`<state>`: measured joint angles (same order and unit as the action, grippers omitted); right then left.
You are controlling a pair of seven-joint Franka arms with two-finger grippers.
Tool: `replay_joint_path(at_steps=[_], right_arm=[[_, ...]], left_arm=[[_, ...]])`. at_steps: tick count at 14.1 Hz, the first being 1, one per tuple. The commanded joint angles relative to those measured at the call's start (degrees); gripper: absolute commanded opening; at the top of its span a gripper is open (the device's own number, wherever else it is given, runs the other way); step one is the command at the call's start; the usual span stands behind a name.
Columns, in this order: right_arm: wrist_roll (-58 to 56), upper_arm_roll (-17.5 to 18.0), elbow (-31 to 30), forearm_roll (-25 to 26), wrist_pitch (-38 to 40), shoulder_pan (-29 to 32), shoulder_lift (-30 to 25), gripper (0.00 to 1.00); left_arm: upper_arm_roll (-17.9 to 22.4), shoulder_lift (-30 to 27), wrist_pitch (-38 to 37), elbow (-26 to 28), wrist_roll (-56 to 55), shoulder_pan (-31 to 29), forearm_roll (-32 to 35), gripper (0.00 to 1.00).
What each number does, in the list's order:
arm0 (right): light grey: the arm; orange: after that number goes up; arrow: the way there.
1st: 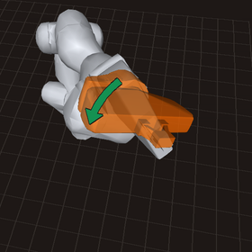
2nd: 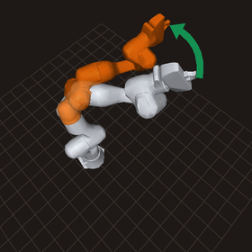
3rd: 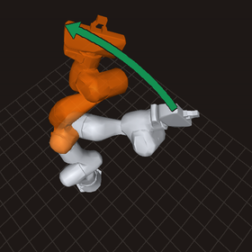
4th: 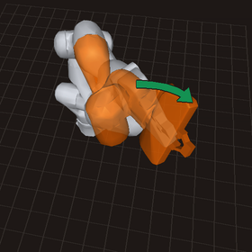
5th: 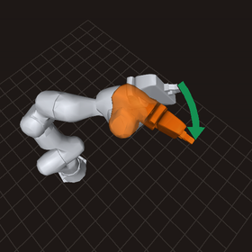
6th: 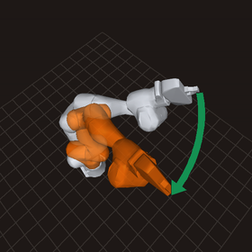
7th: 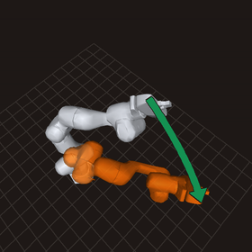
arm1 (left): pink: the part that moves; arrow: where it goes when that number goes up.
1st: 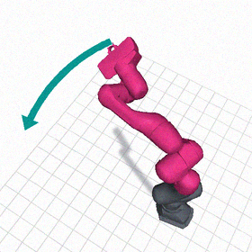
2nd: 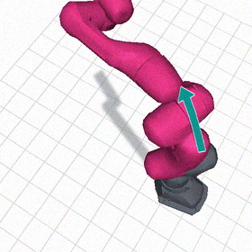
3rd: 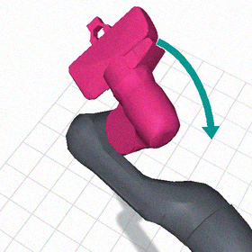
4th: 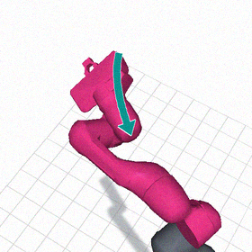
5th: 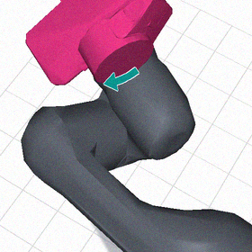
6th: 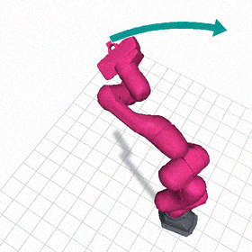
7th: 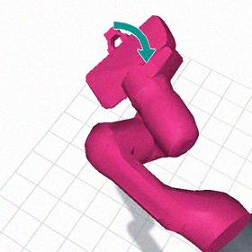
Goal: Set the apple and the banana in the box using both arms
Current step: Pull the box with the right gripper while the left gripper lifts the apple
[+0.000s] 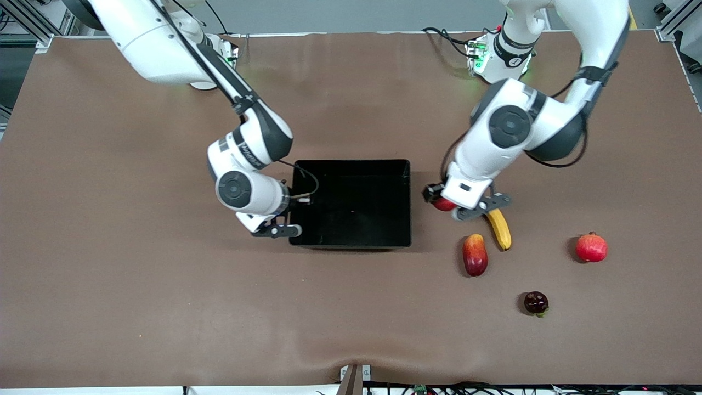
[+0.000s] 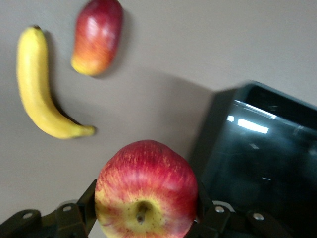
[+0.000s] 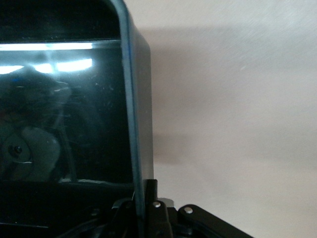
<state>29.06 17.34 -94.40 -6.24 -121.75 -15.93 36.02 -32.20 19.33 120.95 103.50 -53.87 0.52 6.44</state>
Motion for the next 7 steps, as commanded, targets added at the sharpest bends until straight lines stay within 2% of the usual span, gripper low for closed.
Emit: replay_joint_path(at_steps=[1,2,3,4,5,7], right_arm=[[4.4,-0.2,0.3,-1.4,-2.8,-2.4,1.1,0.0],[5.9,-0.3,0.4,-1.4,-3.8,-3.4,1.3,0.0],[7.4,-0.4,0.3,-1.4,-5.0,-4.2,1.6,0.06],[7.9,-0.5,0.3,-0.8,-5.2,-4.6,1.9,0.45],[8.0,-0.5,0.3,-0.7,-5.3,-4.6,1.9,0.99],[7.9,-0.5,0.4,-0.7,-4.6,-3.6,1.6,1.0]], left_arm=[[0.0,5.2,-0.1,-6.0,-5.8,3.9,0.1,0.0],[0.2,7.0,0.0,-7.6,-7.7,6.0,0.2,0.0],[0.4,8.5,0.2,-8.4,-9.6,7.6,0.8,0.0],[0.4,10.0,1.1,-9.2,-11.3,8.4,1.9,0.0],[0.4,11.9,2.2,-10.0,-13.1,8.5,2.6,0.0],[0.5,14.8,3.1,-10.3,-14.6,9.8,4.3,0.0]])
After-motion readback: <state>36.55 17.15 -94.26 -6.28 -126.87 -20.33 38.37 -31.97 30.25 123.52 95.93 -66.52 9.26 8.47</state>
